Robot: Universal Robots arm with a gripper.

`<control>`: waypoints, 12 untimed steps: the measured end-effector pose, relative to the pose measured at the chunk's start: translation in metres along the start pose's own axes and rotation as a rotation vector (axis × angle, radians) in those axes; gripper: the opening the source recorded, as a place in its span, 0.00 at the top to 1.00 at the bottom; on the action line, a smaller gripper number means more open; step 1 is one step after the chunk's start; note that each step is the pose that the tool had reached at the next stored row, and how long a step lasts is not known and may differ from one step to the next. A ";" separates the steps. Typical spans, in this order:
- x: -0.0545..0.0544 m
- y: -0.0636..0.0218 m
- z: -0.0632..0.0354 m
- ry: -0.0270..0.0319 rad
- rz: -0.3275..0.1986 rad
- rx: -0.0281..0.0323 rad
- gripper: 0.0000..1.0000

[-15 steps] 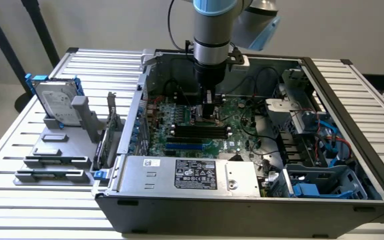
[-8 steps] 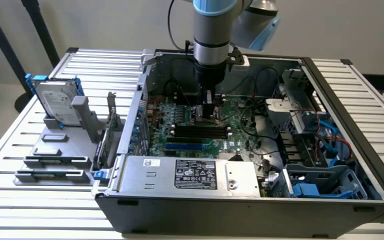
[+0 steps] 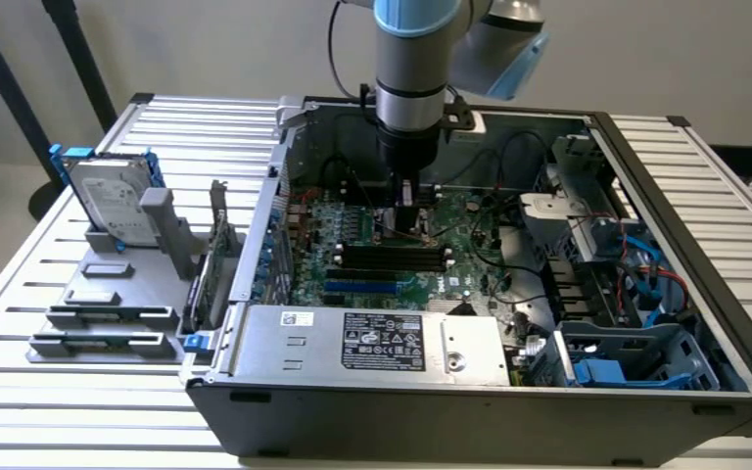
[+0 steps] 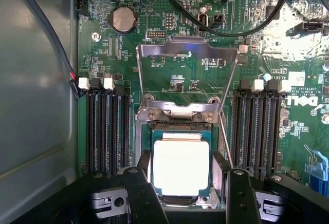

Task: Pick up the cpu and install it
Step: 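Place the cpu into insertion slot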

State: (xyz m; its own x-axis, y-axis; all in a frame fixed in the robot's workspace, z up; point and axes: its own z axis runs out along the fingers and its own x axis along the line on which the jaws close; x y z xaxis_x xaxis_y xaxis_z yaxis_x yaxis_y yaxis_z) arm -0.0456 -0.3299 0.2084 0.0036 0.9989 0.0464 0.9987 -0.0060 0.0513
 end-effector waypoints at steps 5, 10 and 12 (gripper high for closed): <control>0.000 -0.0003 0.0033 -0.0001 0.001 0.0000 0.45; 0.000 -0.0004 0.0054 -0.0003 0.002 0.0001 0.45; 0.000 -0.0003 0.0058 -0.0004 0.003 0.0000 0.45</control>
State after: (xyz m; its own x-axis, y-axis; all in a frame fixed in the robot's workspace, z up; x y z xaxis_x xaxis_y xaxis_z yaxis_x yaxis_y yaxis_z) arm -0.0456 -0.3299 0.2025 0.0065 0.9989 0.0462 0.9986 -0.0089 0.0512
